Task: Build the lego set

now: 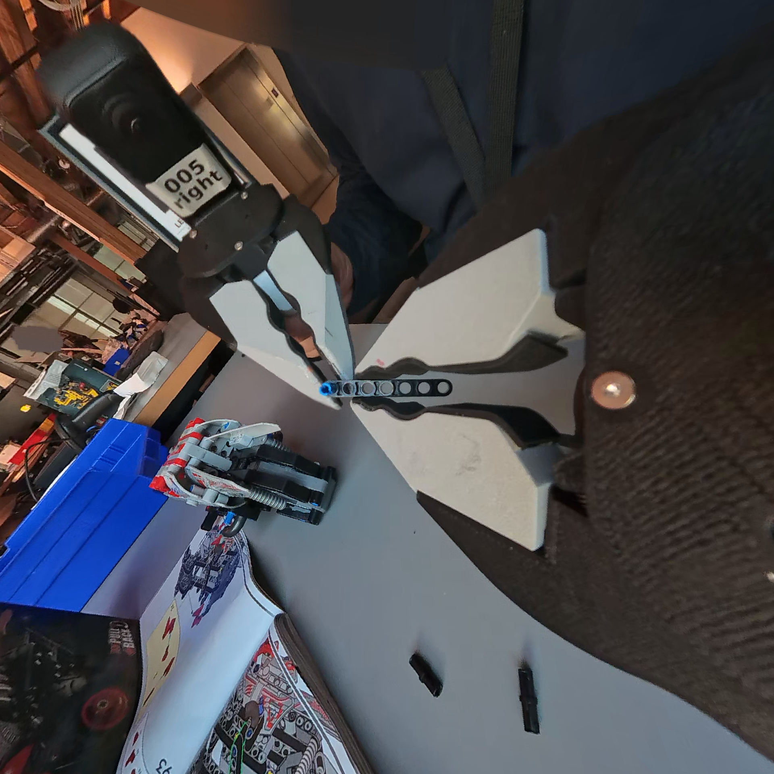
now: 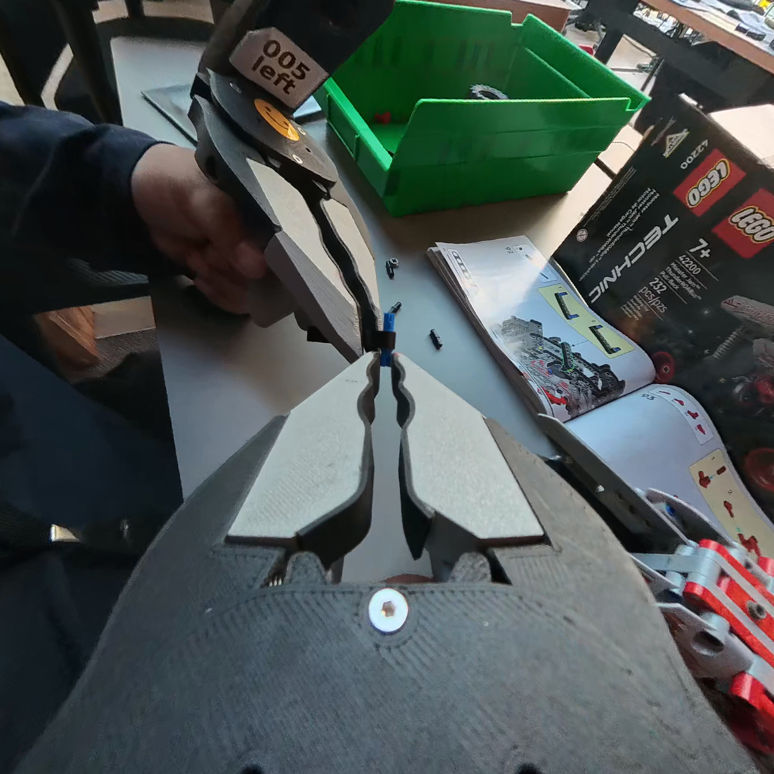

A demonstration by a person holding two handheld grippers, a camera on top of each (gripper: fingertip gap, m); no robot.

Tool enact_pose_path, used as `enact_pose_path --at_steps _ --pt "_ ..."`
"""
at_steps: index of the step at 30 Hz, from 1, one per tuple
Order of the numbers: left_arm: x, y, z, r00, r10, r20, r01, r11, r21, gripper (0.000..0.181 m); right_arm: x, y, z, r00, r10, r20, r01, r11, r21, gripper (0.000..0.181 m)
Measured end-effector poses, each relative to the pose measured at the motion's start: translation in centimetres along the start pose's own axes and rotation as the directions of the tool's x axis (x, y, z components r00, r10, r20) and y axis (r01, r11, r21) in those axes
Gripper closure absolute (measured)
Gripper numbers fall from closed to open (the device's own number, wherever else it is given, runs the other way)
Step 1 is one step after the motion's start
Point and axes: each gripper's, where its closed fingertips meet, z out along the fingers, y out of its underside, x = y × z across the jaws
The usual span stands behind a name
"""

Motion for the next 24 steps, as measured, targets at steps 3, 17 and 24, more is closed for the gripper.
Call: enact_pose_path --at_steps 3,17,24 --pt "0.1 0.3 0.1 1.000 -0.011 -0.003 0.011 1.000 -0.019 0.177 -0.1 0.1 0.0 0.998 -0.046 -0.030 0.045 0.999 -0.027 0.179" --pt "-0.8 -1.2 -0.2 0.961 0.136 0.241 -0.165 0.981 0.103 0.179 1.2 -0.1 0.3 0.984 -0.054 -0.172 0.063 0.997 0.044 0.180" --pt "-0.2 -1.8 -0.3 0.985 0.044 0.165 -0.077 0.977 0.200 0.179 1.0 0.0 -0.1 0.978 -0.037 -0.206 0.063 0.990 0.123 0.180"
